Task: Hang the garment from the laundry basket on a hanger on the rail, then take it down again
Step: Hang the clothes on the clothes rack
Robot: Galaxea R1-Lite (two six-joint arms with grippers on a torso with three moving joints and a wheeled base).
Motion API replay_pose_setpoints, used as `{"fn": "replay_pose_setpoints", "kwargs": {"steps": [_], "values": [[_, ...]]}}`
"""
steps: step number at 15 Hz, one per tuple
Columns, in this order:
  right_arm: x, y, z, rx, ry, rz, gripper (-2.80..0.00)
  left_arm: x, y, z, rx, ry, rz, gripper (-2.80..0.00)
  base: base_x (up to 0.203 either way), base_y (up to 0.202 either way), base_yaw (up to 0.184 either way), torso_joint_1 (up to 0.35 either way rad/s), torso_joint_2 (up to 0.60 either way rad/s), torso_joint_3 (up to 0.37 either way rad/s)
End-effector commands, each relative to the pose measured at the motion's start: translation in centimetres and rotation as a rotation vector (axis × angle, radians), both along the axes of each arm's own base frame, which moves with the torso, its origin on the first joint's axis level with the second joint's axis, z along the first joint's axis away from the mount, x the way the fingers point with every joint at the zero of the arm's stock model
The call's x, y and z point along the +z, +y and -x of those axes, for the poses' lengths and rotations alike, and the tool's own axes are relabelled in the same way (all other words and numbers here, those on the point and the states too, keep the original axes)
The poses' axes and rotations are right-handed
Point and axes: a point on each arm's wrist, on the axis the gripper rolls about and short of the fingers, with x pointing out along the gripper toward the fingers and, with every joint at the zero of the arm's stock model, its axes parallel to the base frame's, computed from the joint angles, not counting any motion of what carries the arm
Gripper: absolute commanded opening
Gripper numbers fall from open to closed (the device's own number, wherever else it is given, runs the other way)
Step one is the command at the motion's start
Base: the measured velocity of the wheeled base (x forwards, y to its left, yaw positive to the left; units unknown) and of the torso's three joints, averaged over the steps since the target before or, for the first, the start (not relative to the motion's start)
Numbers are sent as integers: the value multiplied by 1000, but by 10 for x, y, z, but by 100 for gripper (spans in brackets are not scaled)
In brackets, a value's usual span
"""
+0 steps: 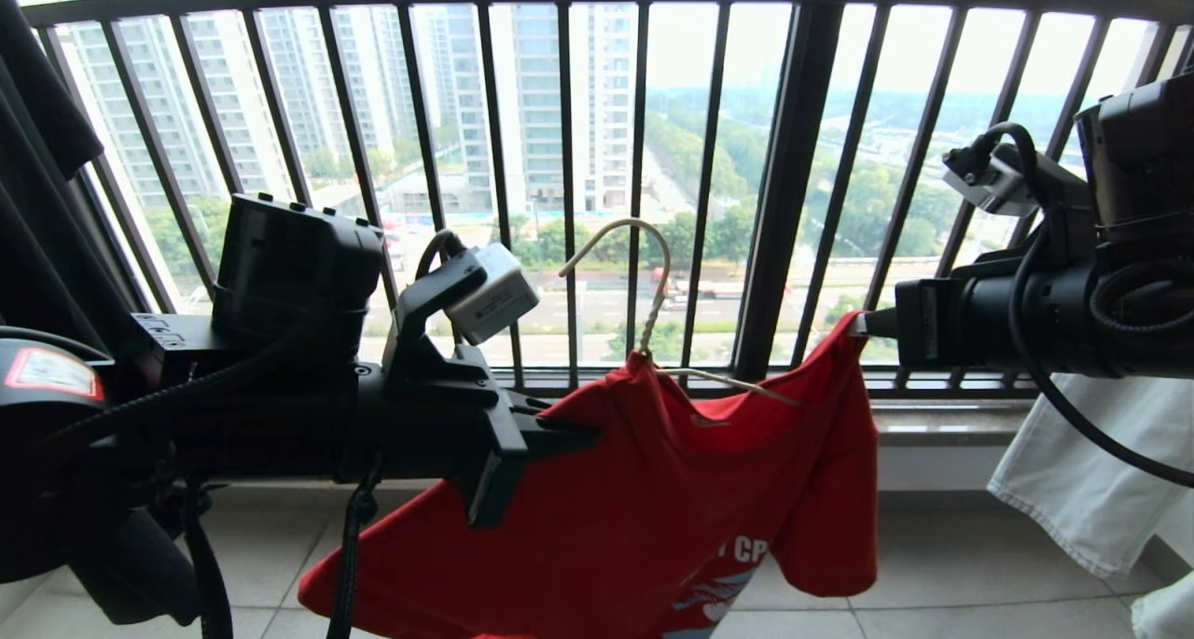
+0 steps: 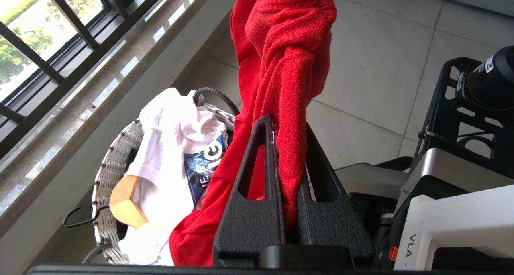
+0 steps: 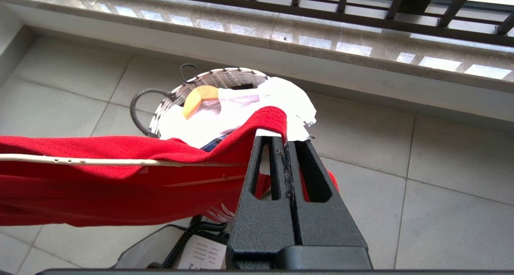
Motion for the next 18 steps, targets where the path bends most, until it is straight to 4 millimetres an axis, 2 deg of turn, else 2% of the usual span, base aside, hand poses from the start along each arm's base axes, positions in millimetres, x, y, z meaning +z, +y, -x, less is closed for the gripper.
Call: {"fn": "replay_pose_setpoints", "kwargs": {"steps": [1, 8, 14, 18], "values": [[-2, 0, 0, -1, 6, 4, -280, -4, -5, 4, -27, 12, -8, -280, 0, 0, 0, 0, 0, 0], [-6, 8, 7, 43, 17, 12, -280, -19, -23, 5, -74, 63, -36, -280, 0, 0, 0, 0, 0, 0], [-8, 19, 29, 141, 7, 38, -280, -32, -44, -3, -70, 152, -2, -280, 0, 0, 0, 0, 0, 0], [-1, 20, 44, 180, -29, 28, -280, -34, -47, -6, -59, 139, 8, -280, 0, 0, 0, 0, 0, 0]]}}
